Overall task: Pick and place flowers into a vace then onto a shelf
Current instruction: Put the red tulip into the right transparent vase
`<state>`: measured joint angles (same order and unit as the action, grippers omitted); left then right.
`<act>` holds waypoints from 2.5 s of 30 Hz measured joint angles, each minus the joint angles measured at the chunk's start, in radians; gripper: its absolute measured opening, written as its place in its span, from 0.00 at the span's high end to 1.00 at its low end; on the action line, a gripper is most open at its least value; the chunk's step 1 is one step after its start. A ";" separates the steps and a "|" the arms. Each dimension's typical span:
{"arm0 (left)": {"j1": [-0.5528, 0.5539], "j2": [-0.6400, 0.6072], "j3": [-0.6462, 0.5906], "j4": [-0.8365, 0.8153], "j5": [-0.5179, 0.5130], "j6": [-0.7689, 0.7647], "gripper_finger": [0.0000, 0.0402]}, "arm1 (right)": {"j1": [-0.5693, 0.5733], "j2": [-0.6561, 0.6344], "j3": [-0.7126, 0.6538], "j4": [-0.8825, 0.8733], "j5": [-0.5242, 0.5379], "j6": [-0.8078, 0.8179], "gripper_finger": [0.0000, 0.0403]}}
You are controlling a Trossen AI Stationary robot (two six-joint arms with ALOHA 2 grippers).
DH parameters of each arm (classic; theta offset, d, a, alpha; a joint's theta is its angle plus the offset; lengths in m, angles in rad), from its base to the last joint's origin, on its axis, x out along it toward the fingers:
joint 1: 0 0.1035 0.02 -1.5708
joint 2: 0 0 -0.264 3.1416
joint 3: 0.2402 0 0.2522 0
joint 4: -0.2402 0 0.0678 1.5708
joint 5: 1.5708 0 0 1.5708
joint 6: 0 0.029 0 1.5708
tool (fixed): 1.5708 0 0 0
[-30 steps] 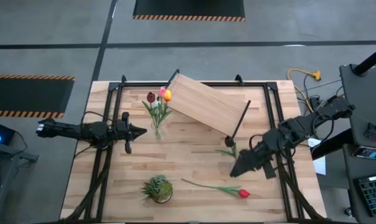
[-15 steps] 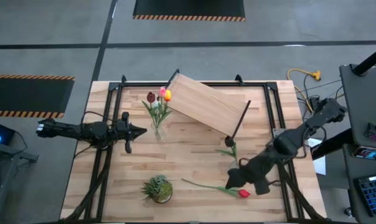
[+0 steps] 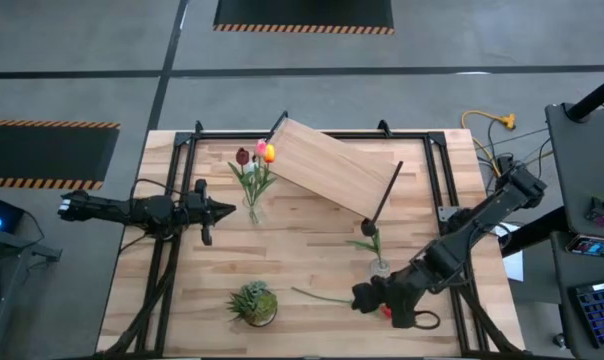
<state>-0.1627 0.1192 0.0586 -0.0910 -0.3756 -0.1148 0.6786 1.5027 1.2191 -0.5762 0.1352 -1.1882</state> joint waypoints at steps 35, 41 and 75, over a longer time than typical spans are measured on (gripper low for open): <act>0.000 0.000 -0.002 0.027 -0.052 -0.004 1.00 | 0.043 0.262 -0.058 -0.108 0.076 -0.192 0.33; 0.000 -0.001 -0.002 0.027 -0.051 -0.002 1.00 | 0.044 0.310 -0.062 -0.091 0.077 -0.201 0.33; 0.000 -0.002 0.000 0.045 -0.050 0.001 1.00 | 0.046 0.356 -0.135 -0.012 -0.045 -0.304 0.52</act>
<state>-0.1627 0.1173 0.0586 -0.0455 -0.4255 -0.1143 0.7250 1.8584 1.0843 -0.5884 0.0906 -1.4918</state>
